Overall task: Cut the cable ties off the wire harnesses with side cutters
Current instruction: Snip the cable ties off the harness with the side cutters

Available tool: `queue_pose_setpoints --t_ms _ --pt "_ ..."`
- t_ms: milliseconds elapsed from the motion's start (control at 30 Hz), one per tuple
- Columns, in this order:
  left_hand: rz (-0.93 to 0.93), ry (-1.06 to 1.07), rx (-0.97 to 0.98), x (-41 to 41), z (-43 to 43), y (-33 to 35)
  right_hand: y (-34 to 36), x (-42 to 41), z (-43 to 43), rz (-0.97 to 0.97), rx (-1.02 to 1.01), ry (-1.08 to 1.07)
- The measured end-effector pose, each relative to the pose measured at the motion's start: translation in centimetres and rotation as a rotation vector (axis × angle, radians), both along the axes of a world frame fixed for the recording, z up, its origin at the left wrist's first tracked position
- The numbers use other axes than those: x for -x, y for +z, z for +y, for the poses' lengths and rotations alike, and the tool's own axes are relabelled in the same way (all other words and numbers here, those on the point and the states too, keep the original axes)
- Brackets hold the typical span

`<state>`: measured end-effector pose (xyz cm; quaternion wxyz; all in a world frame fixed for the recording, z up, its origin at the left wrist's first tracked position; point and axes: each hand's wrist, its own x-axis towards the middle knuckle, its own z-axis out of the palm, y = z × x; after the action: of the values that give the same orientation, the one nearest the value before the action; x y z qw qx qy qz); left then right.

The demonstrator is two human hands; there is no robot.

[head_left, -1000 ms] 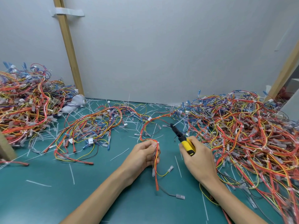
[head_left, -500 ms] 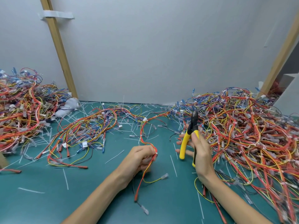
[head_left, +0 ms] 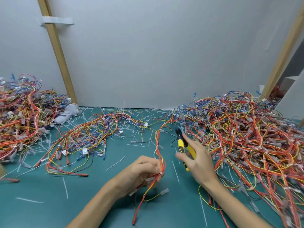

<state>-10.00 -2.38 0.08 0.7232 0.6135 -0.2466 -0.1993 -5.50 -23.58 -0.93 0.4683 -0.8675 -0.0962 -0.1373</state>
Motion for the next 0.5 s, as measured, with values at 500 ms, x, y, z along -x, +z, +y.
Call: queue_pose_setpoints --t_ms 500 --pt "0.063 -0.044 0.113 0.30 -0.30 0.69 0.22 0.62 0.35 -0.207 0.442 -0.032"
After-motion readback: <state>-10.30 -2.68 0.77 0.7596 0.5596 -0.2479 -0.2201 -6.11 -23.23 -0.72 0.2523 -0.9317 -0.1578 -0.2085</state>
